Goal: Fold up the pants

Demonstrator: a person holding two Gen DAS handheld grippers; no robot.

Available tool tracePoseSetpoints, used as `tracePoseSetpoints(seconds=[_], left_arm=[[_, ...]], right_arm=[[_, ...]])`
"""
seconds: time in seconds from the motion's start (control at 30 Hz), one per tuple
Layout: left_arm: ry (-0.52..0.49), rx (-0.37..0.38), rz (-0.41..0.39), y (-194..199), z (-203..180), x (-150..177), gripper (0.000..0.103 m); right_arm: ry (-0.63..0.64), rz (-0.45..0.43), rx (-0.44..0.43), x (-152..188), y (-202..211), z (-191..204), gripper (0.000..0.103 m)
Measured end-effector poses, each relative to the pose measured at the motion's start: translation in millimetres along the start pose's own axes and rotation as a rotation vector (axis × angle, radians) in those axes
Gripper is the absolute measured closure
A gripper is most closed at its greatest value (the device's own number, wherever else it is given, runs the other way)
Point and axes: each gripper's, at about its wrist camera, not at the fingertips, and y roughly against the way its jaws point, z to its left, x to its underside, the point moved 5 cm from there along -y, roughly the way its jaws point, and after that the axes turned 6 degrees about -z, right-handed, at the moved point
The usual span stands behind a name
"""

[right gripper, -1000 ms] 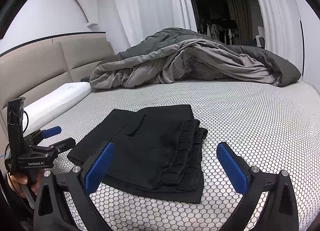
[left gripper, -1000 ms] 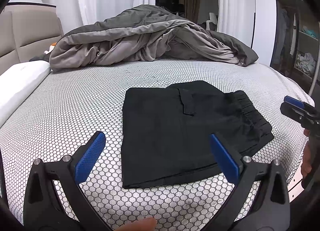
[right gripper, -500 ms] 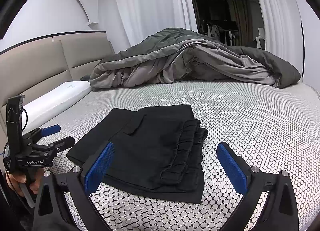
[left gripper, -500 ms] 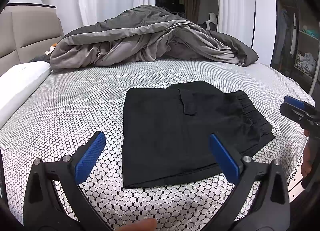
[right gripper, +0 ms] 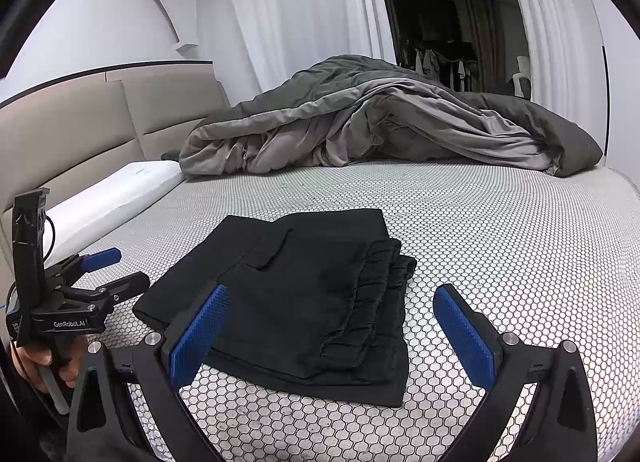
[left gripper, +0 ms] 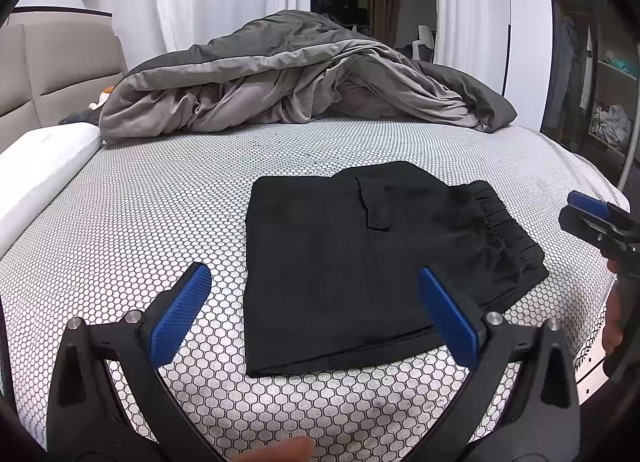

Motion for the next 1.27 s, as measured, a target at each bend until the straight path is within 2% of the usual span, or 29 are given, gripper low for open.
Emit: tracePoseSetpoints(seconds=[1.27], left_arm=[[0.0,0.008,-0.007,1.4,5.9,-1.0,0.001]], right_arm=[[0.015,0.013,-0.001,3.4,-1.9,0.6,0.0]])
